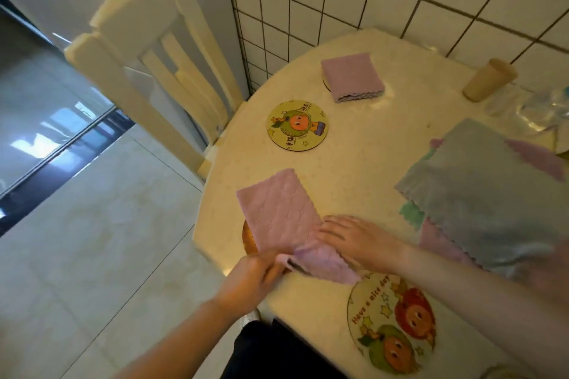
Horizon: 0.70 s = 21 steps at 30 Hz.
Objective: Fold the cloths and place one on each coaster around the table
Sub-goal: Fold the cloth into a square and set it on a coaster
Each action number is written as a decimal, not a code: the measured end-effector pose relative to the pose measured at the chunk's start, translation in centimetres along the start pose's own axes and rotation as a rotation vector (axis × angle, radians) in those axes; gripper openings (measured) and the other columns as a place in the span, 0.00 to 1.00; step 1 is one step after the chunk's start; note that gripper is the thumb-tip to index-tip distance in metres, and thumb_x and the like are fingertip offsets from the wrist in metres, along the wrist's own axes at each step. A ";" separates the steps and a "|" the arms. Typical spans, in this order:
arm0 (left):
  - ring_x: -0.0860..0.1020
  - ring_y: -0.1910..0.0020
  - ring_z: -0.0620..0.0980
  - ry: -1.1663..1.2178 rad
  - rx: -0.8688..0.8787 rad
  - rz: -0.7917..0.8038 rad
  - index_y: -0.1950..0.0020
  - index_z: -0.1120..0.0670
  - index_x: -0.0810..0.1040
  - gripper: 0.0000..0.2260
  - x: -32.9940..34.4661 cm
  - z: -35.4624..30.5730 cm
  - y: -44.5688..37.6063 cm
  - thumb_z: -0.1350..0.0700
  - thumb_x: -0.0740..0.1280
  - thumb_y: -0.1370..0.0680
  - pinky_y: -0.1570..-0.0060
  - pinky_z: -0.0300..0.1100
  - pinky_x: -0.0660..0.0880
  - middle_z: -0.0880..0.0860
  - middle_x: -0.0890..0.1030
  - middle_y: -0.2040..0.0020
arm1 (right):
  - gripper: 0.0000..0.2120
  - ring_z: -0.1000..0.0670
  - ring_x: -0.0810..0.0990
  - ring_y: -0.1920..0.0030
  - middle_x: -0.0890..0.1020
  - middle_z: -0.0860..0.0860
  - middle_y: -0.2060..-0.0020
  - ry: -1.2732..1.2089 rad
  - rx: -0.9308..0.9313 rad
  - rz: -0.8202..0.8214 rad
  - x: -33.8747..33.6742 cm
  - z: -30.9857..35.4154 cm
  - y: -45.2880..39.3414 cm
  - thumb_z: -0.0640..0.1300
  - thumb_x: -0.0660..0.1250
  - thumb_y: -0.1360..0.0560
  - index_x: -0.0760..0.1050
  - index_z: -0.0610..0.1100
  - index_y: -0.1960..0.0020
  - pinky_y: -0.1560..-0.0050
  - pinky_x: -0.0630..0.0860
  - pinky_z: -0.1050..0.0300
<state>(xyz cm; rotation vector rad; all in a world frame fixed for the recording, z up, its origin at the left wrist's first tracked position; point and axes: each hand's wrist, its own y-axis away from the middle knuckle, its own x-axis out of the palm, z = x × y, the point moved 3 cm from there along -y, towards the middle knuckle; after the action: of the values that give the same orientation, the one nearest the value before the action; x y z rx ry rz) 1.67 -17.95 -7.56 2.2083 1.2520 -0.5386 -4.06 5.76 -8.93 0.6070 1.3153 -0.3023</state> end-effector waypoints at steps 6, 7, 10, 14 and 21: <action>0.80 0.60 0.41 0.437 -0.404 -0.248 0.51 0.53 0.79 0.13 -3.0 0.7 -2.4 0.49 0.57 0.18 0.58 0.39 0.79 0.53 0.82 0.56 | 0.09 0.57 0.79 0.55 0.82 0.53 0.54 -0.925 0.402 -0.217 -2.5 -1.6 -2.9 0.50 0.67 0.25 0.77 0.49 0.46 0.53 0.76 0.57; 0.81 0.57 0.44 0.491 -0.433 -0.277 0.50 0.52 0.78 0.13 -3.5 0.8 -3.0 0.49 0.57 0.18 0.56 0.42 0.80 0.53 0.82 0.55 | 0.05 0.55 0.79 0.59 0.82 0.52 0.59 -1.005 0.455 -0.239 -2.6 -1.8 -3.8 0.50 0.66 0.25 0.76 0.49 0.51 0.58 0.77 0.54; 0.82 0.55 0.50 0.526 -0.515 -0.346 0.48 0.53 0.79 0.15 -4.1 1.5 -4.3 0.48 0.55 0.18 0.52 0.49 0.80 0.54 0.83 0.54 | 0.11 0.55 0.70 0.69 0.74 0.54 0.70 -0.998 0.545 -0.298 -2.2 -2.6 -6.1 0.48 0.65 0.24 0.69 0.46 0.63 0.67 0.68 0.55; 0.81 0.53 0.49 0.532 -0.610 -0.375 0.45 0.50 0.78 0.15 -4.0 2.6 -5.5 0.47 0.54 0.17 0.49 0.50 0.79 0.52 0.82 0.52 | 0.11 0.58 0.69 0.70 0.73 0.56 0.71 -0.962 0.582 -0.214 -1.9 -3.3 -8.4 0.47 0.62 0.22 0.67 0.51 0.63 0.69 0.65 0.59; 0.81 0.54 0.50 0.530 -0.698 -0.386 0.47 0.47 0.77 0.13 -3.9 3.2 -5.9 0.45 0.55 0.18 0.51 0.53 0.80 0.50 0.82 0.54 | 0.14 0.54 0.74 0.67 0.76 0.54 0.68 -0.928 0.694 -0.125 -1.9 -4.0 -9.7 0.55 0.58 0.21 0.68 0.51 0.64 0.68 0.68 0.58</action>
<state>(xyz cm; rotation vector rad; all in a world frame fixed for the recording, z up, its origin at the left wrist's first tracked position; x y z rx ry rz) -5.60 -20.08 -9.31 1.5501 1.8067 0.3547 -12.96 -0.01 -9.98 0.8147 0.3201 -1.0285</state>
